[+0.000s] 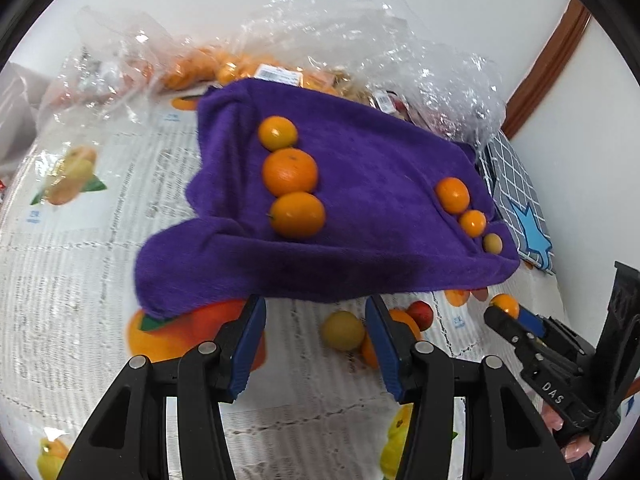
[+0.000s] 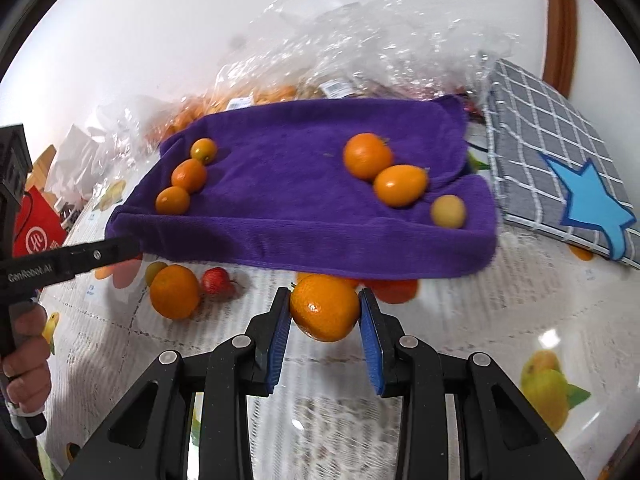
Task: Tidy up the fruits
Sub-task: 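Carry the orange onto the towel with the right gripper while the left grasps a small yellow fruit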
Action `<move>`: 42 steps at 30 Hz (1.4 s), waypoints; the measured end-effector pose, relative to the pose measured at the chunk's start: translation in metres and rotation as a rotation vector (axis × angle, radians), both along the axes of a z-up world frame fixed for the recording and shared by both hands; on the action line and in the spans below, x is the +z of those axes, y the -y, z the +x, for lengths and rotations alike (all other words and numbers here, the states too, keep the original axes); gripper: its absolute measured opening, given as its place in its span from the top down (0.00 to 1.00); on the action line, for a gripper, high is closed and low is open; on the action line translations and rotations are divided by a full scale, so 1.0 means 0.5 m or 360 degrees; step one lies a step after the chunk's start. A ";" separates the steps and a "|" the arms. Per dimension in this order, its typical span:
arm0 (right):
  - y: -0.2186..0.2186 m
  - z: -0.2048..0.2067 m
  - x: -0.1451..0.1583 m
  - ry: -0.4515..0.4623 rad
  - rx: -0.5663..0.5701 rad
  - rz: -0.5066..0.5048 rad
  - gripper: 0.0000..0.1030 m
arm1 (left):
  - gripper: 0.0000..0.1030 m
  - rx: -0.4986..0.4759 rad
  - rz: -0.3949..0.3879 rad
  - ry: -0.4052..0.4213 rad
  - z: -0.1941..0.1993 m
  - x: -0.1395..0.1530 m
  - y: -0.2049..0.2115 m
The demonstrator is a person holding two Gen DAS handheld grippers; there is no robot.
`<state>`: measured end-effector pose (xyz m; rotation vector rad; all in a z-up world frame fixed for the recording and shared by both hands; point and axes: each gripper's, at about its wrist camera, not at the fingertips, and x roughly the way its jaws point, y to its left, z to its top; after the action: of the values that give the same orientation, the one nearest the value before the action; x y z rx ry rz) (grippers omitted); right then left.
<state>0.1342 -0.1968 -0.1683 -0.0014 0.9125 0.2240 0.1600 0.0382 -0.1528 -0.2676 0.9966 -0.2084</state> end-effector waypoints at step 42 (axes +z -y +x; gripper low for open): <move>0.027 -0.013 0.001 0.0010 -0.0027 -0.0035 0.67 | 0.77 -0.0031 0.0077 -0.0020 -0.010 -0.035 0.020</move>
<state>0.1278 -0.2104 -0.1678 -0.0146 0.9086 0.1979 0.1551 0.0284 -0.1703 -0.2156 1.0158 -0.2001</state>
